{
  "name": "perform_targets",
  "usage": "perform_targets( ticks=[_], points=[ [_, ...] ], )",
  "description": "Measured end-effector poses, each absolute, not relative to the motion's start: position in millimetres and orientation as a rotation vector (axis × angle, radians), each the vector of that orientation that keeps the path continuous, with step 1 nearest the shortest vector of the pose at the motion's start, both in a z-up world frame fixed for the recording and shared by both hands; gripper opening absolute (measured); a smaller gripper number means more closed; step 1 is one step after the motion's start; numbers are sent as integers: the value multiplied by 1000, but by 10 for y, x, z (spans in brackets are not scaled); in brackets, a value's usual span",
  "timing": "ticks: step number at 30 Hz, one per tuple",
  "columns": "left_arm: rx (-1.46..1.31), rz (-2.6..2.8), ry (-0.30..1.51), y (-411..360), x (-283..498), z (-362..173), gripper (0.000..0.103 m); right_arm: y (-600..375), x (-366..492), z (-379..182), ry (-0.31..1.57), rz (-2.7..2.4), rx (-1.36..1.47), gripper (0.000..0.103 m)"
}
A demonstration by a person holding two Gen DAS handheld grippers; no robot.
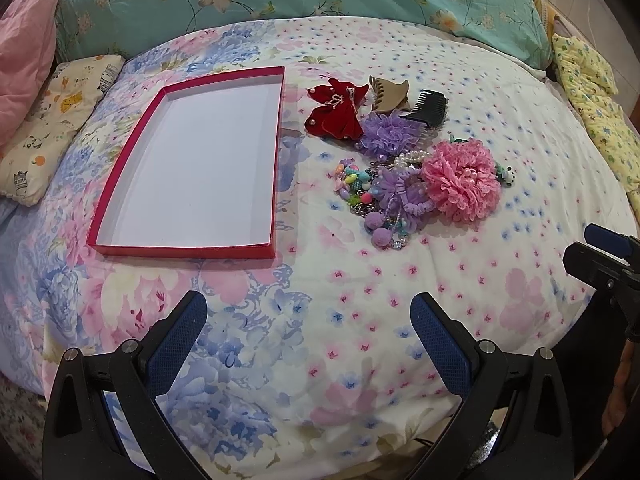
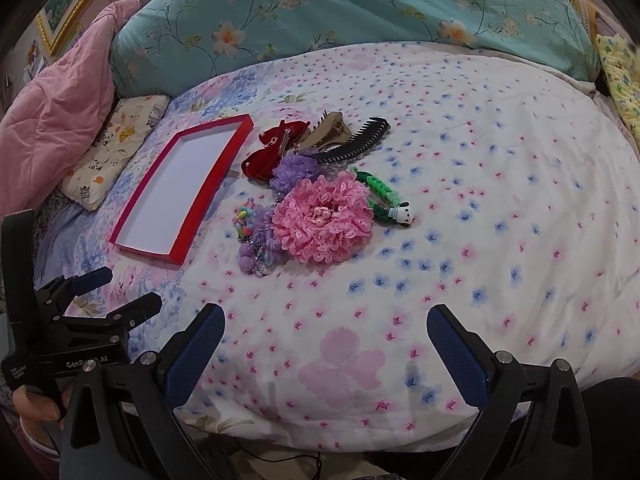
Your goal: Organize jewelry
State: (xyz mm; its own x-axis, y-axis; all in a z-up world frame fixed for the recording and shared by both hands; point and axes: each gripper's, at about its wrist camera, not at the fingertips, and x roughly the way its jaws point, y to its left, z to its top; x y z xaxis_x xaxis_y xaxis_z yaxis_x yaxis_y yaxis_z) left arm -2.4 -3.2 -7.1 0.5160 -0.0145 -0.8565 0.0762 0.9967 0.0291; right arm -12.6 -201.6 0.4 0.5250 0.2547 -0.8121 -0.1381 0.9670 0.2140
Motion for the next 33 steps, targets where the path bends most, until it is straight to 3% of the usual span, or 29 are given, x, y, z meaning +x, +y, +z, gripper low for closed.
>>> perform_targets(
  ticks=[14,18,23,30,33],
  points=[
    [49,-72,1033,-69,60,-132,102,-2047,-74,-24,979,260,176,100],
    [18,-92,1027,-35,134,-150,101,-2079,26,-90,984,264,203,96],
    [7,-112,1024,-51,302,-189,96,-2145,268,-237,1000,256,264,74],
    [17,-168,1020,-180,595,-262,90,-2079,677,-434,988,242,269,61],
    [42,-202,1028,-289,708,-312,89,-2056,801,-537,1010,256,285,42]
  ],
)
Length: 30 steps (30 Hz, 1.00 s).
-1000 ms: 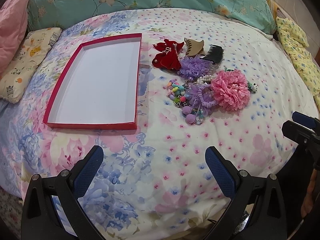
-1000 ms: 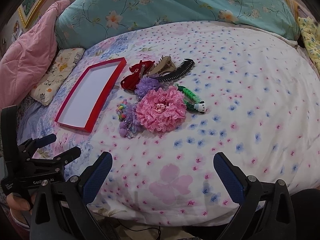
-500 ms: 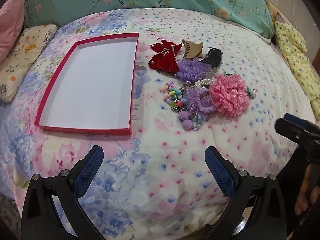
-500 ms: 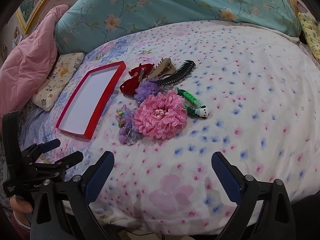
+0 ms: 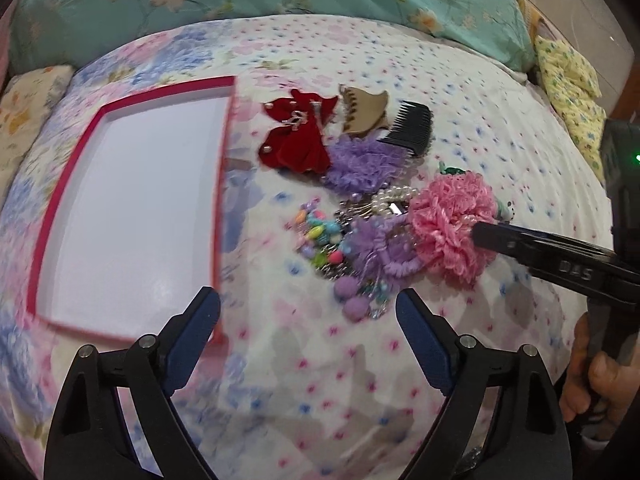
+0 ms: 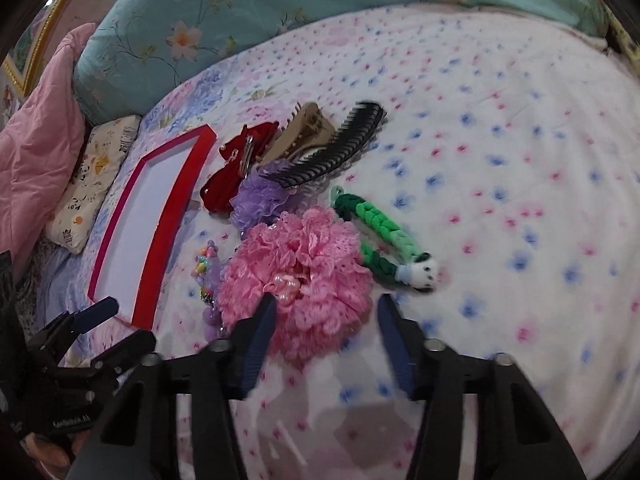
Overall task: Organize jewelry
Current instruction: 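Grasp the purple scrunchie with the left tool while the right tool grasps the pink flower scrunchie, then carry both scrunchies into the red-rimmed box and open both tools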
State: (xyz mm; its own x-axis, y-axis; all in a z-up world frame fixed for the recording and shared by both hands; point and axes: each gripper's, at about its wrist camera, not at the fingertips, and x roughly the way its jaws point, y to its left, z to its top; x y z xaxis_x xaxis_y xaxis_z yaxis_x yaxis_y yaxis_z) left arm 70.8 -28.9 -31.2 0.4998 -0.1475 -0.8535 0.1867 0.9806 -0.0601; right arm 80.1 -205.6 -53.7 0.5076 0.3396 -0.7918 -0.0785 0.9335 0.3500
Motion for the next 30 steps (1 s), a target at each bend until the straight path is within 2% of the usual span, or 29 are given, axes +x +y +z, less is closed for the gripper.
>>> perform_targets(
  ticks=[2,3,9,12,14,16,18,19,20,22,30],
  points=[
    [63,-229,1030,-362,767,-337,87,-2059,818,-585,1027,246,280,8],
    [76,-237,1028,-401,795,-349,87,-2069,803,-584,1025,239,275,6],
    [124,-298,1046,-605,1035,-463,86,-2265,693,-354,943,215,287,4],
    [131,-337,1077,-725,1171,-572,75,-2398,612,-244,915,200,300,4],
    [122,-361,1099,-774,1227,-643,62,-2466,572,-196,905,195,313,4],
    [124,-359,1111,-807,1256,-699,58,-2515,535,-160,901,187,325,4],
    [141,-355,1092,-817,1229,-680,49,-2530,511,-136,901,185,324,4],
    [144,-369,1083,-821,1199,-651,28,-2539,498,-117,898,187,326,4],
    [138,-382,1085,-820,1179,-631,22,-2526,488,-125,911,183,326,4],
    [145,-384,1058,-800,1118,-558,17,-2505,471,-109,914,189,327,4],
    [97,-366,982,-554,841,-274,16,-2347,405,0,891,231,322,4]
  ],
)
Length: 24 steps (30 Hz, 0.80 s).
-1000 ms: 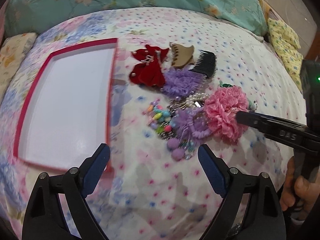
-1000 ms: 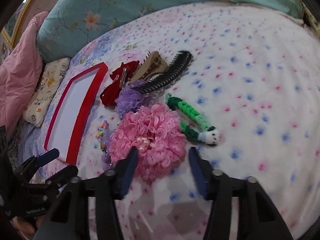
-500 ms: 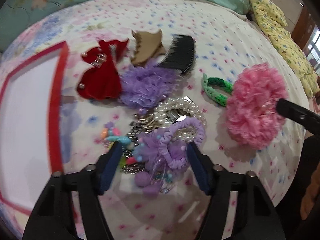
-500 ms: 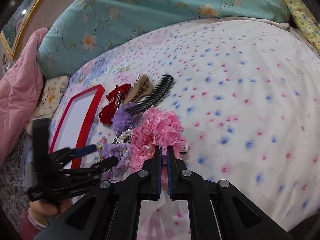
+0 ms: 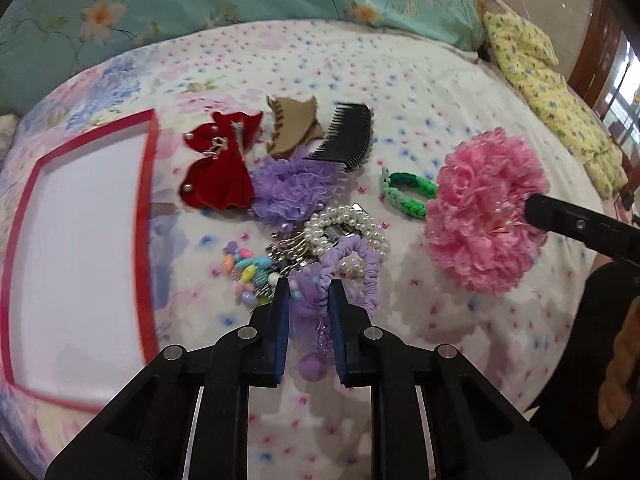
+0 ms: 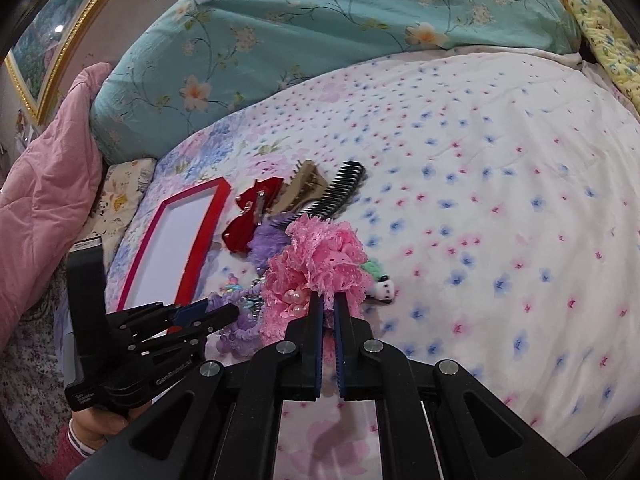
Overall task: Organize jewelry
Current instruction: 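Carry both scrunchies into the red-rimmed box and open both tools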
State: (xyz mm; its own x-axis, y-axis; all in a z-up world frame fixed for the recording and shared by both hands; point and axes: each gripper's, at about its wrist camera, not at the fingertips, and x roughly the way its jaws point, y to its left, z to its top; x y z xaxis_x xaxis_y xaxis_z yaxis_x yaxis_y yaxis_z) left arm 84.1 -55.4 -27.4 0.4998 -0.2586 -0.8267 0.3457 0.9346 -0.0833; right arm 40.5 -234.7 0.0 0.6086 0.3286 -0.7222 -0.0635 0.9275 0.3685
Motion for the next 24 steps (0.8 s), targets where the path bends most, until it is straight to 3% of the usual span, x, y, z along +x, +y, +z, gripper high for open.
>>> perform_targets(
  ticks=[24],
  points=[
    [-174,-32,897,1431,661,41,16,-519,789,-30,952,601,271,4]
  ],
)
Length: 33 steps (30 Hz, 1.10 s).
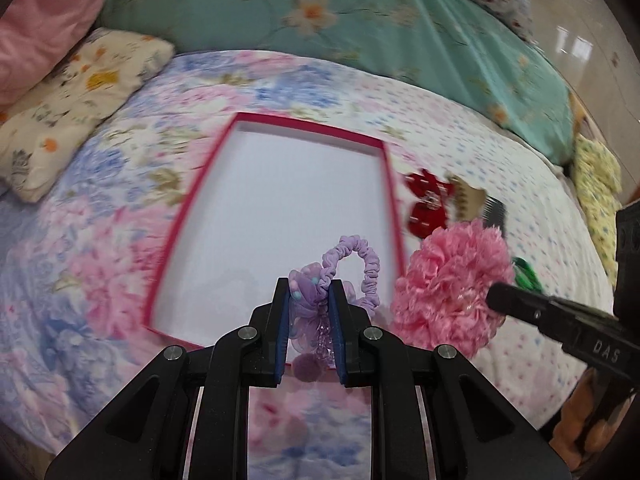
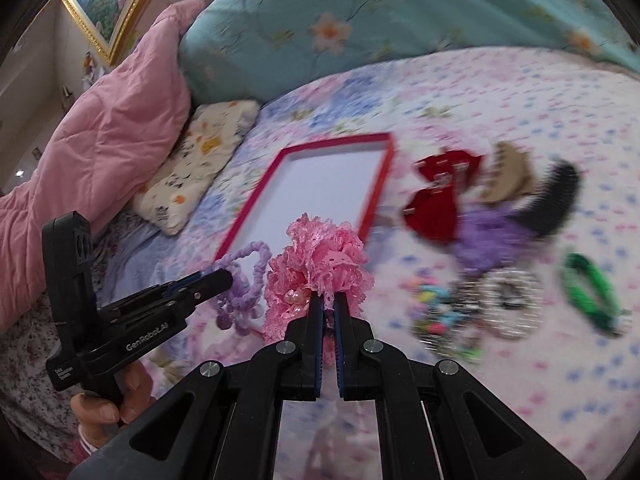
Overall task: Organize jewelry
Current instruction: 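Carry both scrunchies into the red-rimmed box and open both tools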
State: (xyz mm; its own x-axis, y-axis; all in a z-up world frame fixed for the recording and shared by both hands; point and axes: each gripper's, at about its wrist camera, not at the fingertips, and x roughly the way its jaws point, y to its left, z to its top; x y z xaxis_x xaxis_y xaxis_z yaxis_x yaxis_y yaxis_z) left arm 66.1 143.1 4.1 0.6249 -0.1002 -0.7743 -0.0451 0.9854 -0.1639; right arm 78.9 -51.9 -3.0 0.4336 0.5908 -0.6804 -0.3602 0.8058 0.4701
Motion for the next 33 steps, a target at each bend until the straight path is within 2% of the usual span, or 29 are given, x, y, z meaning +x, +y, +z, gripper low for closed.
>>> perform_targets(
  ticks=[12,19,27,30,33],
  points=[
    [-234,91,1006,1999,870,-406,16,50,1047,-496,1059,627,232,4],
    [-181,130,1051,1928,811,-493,17,35,1088,-698,1121,619,184,4],
    [-175,125,1095,1838,635,-539,19,-94,1183,-663,1125,590,93,3],
    [-189,139,1095,1840,590,-536,23,-102,1176,-641,1136,612,89,10],
    [-218,149,1098,1859,584,-512,36,-67,1132,-637,1141,626,90,10]
  ],
)
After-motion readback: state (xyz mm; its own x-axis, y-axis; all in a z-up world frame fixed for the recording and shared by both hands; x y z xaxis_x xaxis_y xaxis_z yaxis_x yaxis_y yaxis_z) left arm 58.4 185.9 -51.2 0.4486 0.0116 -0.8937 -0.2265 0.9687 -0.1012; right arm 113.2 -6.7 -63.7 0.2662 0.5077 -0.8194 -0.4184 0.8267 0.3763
